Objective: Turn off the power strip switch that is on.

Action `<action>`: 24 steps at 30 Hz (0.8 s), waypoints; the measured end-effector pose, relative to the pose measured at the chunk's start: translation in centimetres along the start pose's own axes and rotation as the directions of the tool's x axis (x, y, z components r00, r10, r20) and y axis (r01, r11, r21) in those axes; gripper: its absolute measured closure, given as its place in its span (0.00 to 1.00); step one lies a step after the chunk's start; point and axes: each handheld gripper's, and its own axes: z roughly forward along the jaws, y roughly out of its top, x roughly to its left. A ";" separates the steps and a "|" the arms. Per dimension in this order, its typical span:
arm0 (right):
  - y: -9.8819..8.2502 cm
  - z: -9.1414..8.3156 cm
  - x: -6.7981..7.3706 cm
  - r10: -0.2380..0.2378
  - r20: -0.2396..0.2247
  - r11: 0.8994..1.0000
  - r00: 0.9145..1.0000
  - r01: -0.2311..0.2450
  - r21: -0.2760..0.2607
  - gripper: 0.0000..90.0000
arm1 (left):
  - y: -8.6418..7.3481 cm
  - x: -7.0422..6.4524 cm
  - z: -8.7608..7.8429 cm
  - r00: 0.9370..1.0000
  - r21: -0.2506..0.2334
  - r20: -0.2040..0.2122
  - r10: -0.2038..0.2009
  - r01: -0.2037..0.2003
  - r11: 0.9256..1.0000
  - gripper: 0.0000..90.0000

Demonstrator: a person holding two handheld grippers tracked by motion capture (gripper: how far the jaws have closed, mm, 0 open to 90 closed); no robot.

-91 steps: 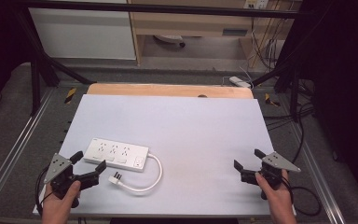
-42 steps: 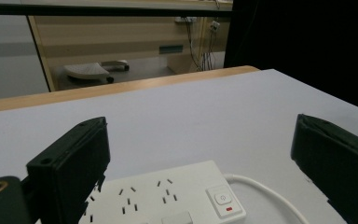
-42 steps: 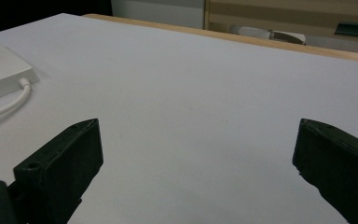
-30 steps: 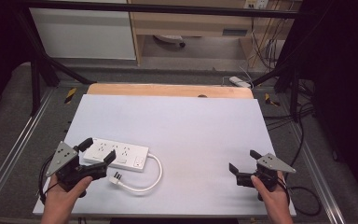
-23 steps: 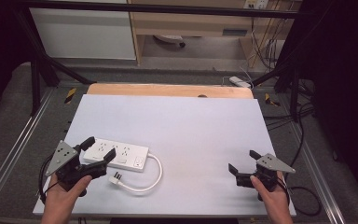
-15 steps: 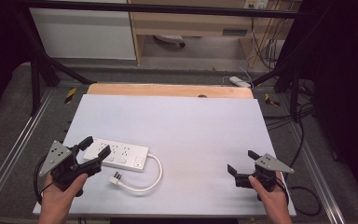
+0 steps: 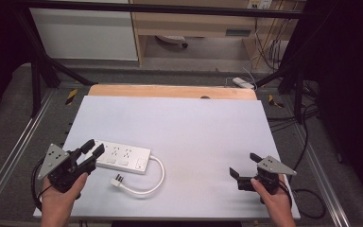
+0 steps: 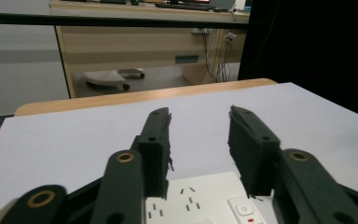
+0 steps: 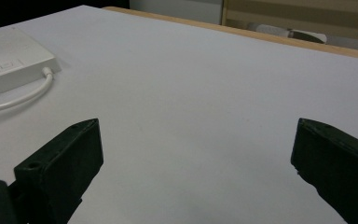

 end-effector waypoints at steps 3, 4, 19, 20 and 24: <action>0.0 0.0 0.0 0.001 -0.002 1.000 1.000 -0.001 0.001 0.03 | -0.1 0.3 -0.1 1.000 -0.001 -0.003 -0.003 0.003 1.000 0.72; 0.0 0.0 0.0 0.002 -0.002 1.000 1.000 -0.002 0.002 0.03 | -0.1 0.3 -0.1 1.000 -0.004 -0.007 -0.007 0.007 1.000 0.74; 0.0 0.1 0.1 0.001 -0.003 1.000 1.000 -0.001 0.005 0.03 | -0.5 1.7 -0.4 0.999 -0.020 -0.040 -0.005 0.005 1.000 0.95; 0.0 0.1 0.0 0.000 -0.003 1.000 1.000 0.000 0.005 0.03 | -0.5 1.8 -0.4 0.999 -0.020 -0.041 -0.006 0.005 1.000 0.95; -0.1 0.2 0.0 0.004 -0.006 1.000 1.000 -0.004 0.008 0.03 | -0.5 2.1 -0.5 0.999 -0.020 -0.042 -0.013 0.012 1.000 0.99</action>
